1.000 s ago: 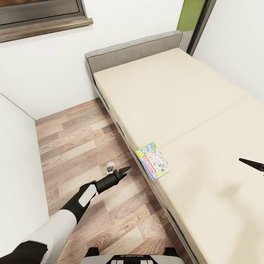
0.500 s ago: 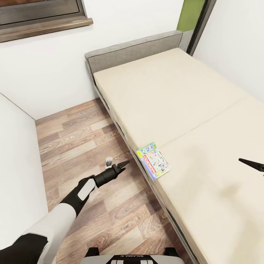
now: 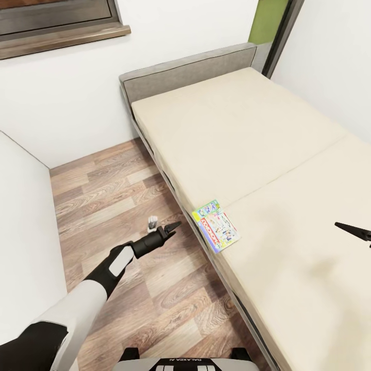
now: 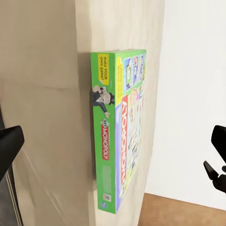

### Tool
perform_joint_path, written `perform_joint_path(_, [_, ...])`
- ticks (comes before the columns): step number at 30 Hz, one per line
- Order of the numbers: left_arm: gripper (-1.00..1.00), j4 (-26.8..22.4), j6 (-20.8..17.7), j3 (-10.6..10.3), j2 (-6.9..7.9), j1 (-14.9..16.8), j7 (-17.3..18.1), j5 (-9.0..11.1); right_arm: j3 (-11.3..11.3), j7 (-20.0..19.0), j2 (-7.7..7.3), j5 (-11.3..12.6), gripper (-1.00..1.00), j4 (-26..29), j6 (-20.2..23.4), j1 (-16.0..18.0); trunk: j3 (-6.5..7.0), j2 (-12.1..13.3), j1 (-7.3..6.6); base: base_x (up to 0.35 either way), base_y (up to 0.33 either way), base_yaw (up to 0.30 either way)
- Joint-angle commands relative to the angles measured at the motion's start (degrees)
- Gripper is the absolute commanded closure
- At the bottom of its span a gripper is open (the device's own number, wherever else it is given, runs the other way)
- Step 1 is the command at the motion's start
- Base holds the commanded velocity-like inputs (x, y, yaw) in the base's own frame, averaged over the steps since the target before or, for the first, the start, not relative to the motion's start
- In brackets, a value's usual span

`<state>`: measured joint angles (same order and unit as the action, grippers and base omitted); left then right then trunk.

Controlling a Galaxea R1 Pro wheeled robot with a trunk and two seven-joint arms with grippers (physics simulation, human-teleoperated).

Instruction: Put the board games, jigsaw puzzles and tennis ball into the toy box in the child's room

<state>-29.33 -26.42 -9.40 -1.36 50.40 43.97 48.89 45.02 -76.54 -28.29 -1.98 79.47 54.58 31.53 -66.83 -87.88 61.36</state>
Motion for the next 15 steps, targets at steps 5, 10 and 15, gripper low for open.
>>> perform_joint_path(5, [-1.00,0.10,-0.47,-0.15,0.10,0.22,-0.04,0.53,0.07,-0.36,0.08,-0.22,-1.00,0.11,0.53,-0.02,-0.03,-0.02,0.00,0.000,0.000,0.000])
perform_joint_path(10, [-1.00,0.27,-0.47,-0.07,0.50,0.29,-0.05,0.56,0.07,-0.36,0.10,-0.22,-1.00,0.14,0.53,-0.04,-0.03,-0.02,0.00,0.000,0.000,0.000])
perform_joint_path(15, [-1.00,0.67,-0.47,0.12,1.05,0.31,-0.09,0.58,0.07,-0.36,0.12,-0.20,-1.00,0.15,0.53,-0.05,-0.03,-0.02,0.00,0.000,0.000,-0.032])
